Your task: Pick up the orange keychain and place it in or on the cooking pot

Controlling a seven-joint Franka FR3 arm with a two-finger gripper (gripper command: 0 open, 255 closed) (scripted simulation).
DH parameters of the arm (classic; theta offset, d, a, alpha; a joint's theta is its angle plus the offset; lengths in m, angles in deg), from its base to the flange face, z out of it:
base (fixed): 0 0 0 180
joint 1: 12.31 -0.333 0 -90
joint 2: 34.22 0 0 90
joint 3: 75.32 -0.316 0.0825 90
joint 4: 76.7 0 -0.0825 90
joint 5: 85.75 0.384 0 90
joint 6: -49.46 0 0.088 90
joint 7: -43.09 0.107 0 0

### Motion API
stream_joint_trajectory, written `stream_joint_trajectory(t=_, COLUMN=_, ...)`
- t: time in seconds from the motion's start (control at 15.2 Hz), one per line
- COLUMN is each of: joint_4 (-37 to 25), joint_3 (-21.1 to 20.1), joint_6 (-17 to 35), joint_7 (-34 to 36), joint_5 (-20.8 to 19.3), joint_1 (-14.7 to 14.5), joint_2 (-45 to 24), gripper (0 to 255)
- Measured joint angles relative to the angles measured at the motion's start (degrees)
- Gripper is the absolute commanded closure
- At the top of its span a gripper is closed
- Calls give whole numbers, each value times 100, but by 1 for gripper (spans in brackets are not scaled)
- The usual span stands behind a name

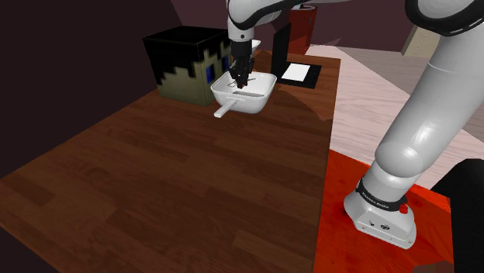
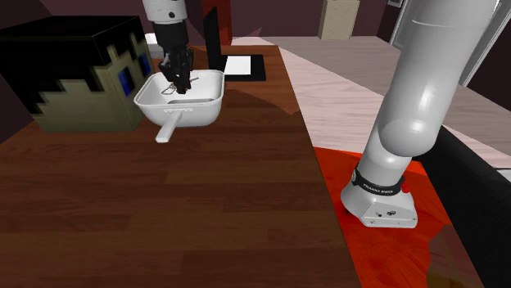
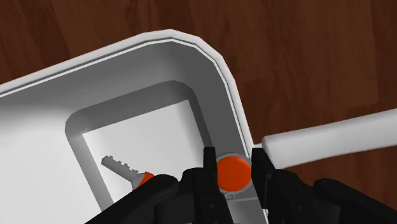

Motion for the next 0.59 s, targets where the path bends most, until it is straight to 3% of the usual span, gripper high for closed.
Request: stream_joint_trajectory(t=0.59, joint_4=324, joint_3=0, joint_6=410, joint_7=22, joint_5=-28, joint_1=-4, joint_2=-89, gripper=255)
